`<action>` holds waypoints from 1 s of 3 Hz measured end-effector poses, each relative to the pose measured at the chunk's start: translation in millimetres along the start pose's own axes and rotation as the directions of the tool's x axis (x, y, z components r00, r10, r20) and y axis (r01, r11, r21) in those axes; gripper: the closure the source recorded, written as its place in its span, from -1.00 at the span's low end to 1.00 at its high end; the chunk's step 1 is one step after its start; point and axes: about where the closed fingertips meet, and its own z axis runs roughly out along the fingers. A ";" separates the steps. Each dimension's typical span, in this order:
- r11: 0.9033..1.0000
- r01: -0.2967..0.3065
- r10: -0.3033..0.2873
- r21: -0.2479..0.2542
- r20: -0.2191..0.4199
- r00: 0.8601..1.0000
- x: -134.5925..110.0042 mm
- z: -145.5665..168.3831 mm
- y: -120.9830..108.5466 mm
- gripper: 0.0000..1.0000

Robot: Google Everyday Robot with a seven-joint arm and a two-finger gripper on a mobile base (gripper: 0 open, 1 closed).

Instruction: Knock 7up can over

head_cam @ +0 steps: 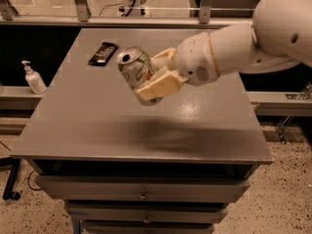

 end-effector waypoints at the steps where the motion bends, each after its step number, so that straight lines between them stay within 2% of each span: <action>1: 1.000 0.015 -0.010 0.020 -0.192 0.981 -16.0 -37.1 -28.3 1.00; 2: 0.998 -0.021 0.041 0.052 -0.412 0.910 -1.9 -63.8 -54.9 1.00; 3: 0.998 -0.043 0.056 0.035 -0.635 0.771 42.1 -83.5 -63.6 1.00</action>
Offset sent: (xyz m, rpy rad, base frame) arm -0.0026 -0.1767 0.0020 -1.0102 0.3558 0.0168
